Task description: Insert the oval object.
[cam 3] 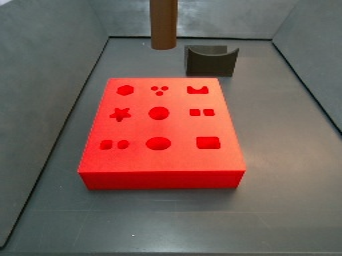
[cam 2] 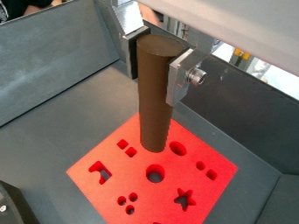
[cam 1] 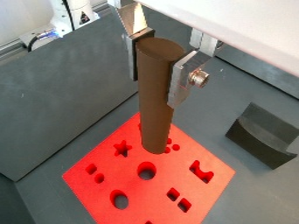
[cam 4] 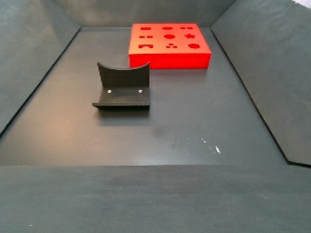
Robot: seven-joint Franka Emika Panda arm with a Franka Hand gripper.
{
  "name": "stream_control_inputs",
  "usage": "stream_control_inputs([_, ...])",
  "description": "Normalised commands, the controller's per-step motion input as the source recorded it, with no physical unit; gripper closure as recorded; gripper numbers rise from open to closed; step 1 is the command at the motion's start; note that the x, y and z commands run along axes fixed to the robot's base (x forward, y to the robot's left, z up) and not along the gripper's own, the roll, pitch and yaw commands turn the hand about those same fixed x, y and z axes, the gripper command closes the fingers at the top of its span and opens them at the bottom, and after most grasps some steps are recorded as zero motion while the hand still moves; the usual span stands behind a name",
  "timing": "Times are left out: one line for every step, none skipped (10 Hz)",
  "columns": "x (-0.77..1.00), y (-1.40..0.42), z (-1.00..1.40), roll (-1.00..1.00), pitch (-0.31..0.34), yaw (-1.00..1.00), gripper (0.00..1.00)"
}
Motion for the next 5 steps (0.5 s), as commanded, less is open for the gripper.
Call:
stream_control_inputs([-0.04, 0.00, 0.00, 0.00, 0.000, 0.00, 1.00])
stream_control_inputs([0.00, -0.18, -0.01, 0.01, 0.000, -0.02, 1.00])
stream_control_inputs([0.05, -0.34, -0.06, 0.13, 0.000, -0.11, 1.00])
stream_control_inputs([0.00, -0.37, -0.06, 0.25, 0.023, -0.15, 1.00])
stream_control_inputs([0.09, -0.22, -0.06, 0.10, 0.033, -0.05, 1.00])
